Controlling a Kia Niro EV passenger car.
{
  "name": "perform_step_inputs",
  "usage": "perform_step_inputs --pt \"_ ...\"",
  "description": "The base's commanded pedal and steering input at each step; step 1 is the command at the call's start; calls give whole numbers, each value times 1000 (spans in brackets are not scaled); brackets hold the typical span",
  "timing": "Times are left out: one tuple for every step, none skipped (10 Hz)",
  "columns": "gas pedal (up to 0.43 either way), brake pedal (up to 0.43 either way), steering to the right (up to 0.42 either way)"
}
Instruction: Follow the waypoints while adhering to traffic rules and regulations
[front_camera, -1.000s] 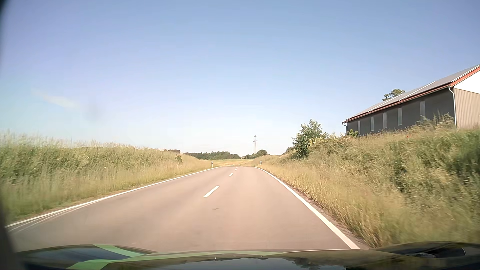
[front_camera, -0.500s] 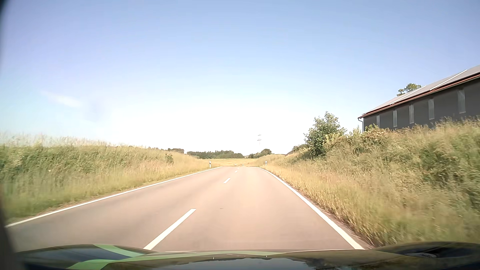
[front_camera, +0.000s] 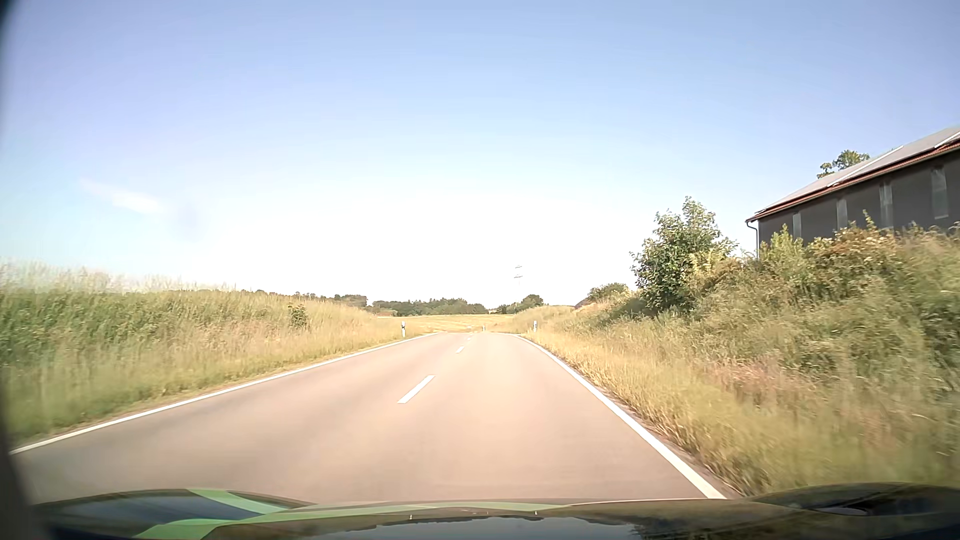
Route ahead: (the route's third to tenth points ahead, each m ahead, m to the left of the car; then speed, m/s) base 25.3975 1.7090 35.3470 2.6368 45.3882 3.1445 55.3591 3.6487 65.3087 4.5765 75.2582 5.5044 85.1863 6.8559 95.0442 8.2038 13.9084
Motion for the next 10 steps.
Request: perform_step_inputs --pt "311 0 -4" --pt "311 0 -4" --pt "299 0 -4" --pt "299 0 -4" --pt "299 0 -5" --pt "299 0 -6" --pt "299 0 -8" --pt "299 0 -8" --pt "299 0 -10" --pt "299 0 -12"
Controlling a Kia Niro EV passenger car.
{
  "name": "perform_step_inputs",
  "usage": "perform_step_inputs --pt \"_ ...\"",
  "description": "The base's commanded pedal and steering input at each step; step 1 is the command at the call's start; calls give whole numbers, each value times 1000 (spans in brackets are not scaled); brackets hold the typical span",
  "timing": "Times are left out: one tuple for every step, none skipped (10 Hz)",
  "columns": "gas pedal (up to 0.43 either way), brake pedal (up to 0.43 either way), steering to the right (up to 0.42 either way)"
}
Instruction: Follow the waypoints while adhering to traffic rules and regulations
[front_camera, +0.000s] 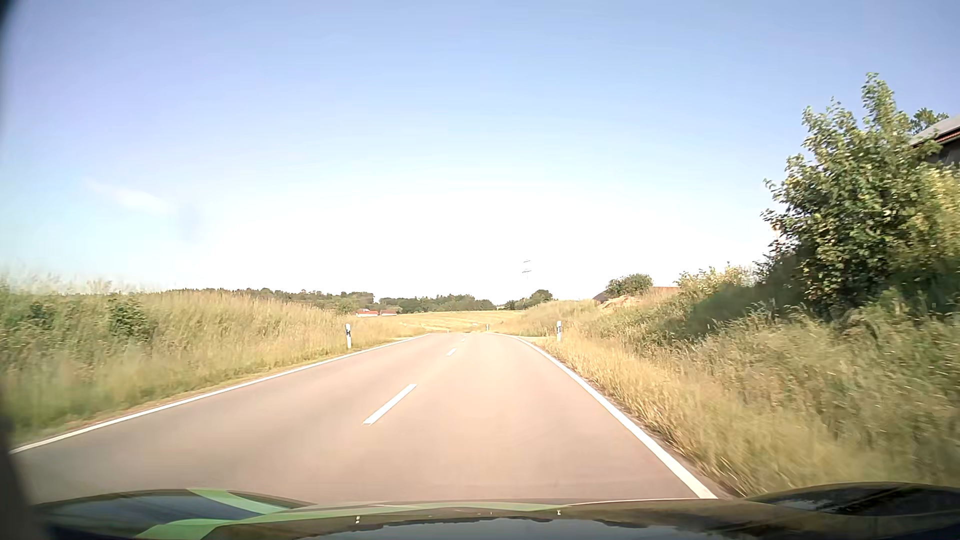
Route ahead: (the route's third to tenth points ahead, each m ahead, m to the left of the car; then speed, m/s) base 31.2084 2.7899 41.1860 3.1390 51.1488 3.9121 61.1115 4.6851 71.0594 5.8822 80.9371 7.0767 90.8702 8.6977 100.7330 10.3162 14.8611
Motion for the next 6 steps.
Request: perform_step_inputs --pt "299 0 -13" --pt "299 0 -13" --pt "299 0 -11" --pt "299 0 -10" --pt "299 0 -10" --pt "299 0 -10"
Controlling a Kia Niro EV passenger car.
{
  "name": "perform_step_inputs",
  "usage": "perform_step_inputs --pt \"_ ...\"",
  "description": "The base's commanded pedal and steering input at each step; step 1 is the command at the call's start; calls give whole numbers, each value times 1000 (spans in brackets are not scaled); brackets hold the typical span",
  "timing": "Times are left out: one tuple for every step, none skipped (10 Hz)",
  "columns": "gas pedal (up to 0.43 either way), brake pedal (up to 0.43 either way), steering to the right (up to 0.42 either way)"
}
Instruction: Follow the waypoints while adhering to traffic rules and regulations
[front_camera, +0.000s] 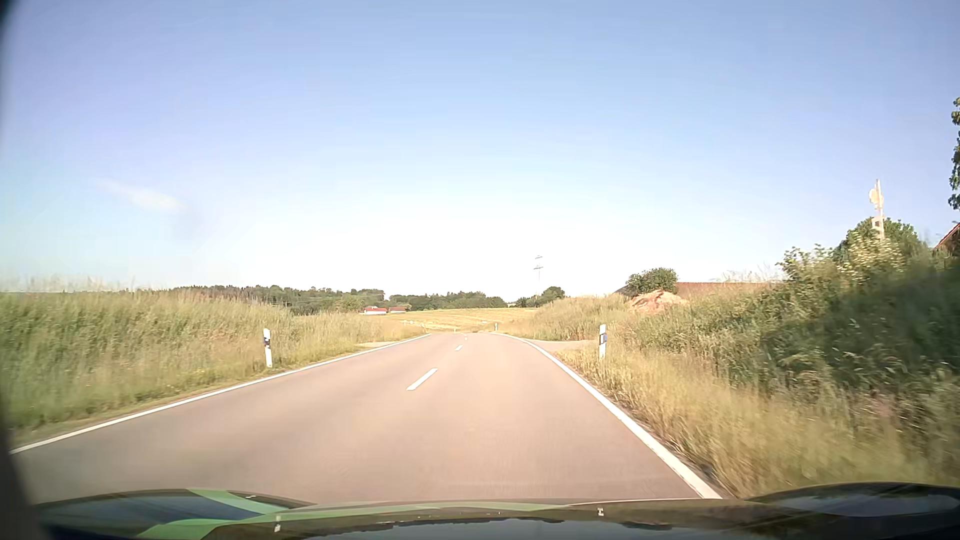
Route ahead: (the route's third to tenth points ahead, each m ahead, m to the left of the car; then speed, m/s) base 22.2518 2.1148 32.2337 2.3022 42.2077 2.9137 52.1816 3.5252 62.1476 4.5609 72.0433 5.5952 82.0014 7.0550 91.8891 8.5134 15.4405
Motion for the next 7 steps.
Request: perform_step_inputs --pt "299 0 -11" --pt "287 0 -11" --pt "268 0 -12" --pt "268 0 -12" --pt "268 0 -12" --pt "268 0 -12" --pt "268 0 -11"
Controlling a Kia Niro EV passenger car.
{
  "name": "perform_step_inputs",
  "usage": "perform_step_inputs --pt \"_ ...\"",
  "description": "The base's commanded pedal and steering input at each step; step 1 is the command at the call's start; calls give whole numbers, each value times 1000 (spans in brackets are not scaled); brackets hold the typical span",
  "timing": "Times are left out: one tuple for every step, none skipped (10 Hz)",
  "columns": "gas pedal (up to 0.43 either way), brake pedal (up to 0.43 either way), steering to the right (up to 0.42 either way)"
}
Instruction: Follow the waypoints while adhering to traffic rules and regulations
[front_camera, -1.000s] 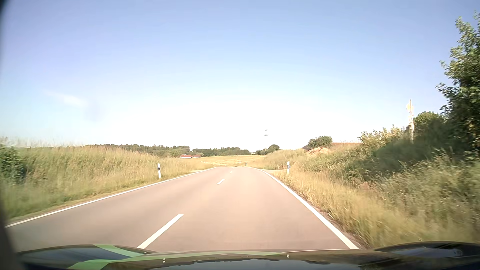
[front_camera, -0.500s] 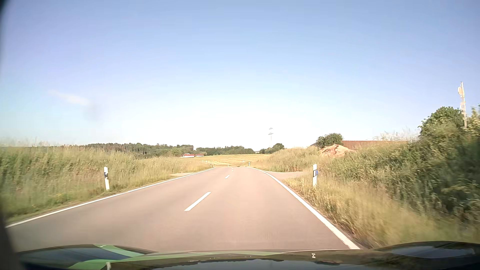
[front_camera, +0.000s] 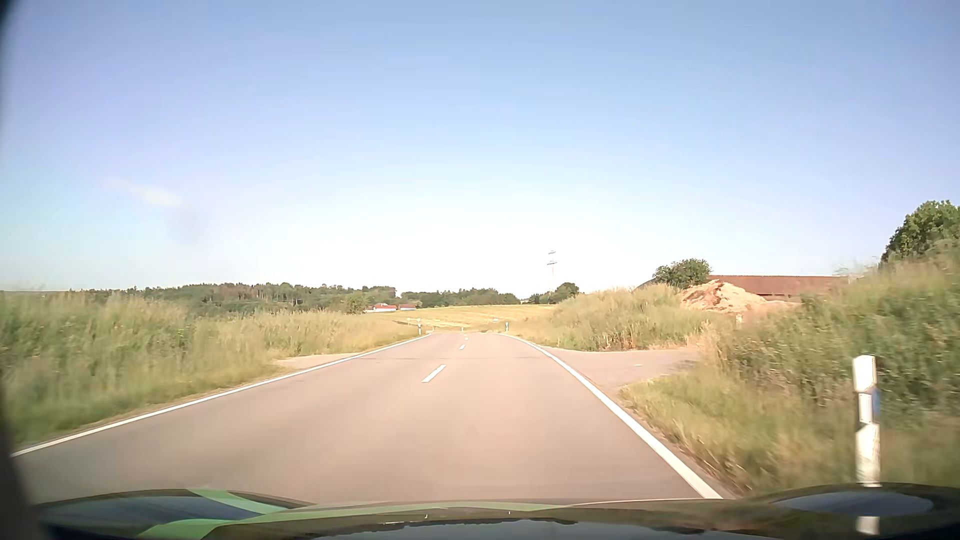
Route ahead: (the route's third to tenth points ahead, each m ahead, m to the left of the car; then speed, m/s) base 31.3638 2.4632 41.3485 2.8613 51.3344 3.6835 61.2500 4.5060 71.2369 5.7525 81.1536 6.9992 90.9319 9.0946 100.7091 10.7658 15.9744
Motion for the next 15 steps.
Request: perform_step_inputs --pt "280 0 -11" --pt "280 0 -11" --pt "287 0 -12" --pt "287 0 -11" --pt "287 0 -11" --pt "287 0 -12" --pt "287 0 -12" --pt "280 0 -12" --pt "280 0 -11" --pt "260 0 -12" --pt "260 0 -12" --pt "260 0 -11" --pt "260 0 -11" --pt "260 0 -11" --pt "260 0 -11"
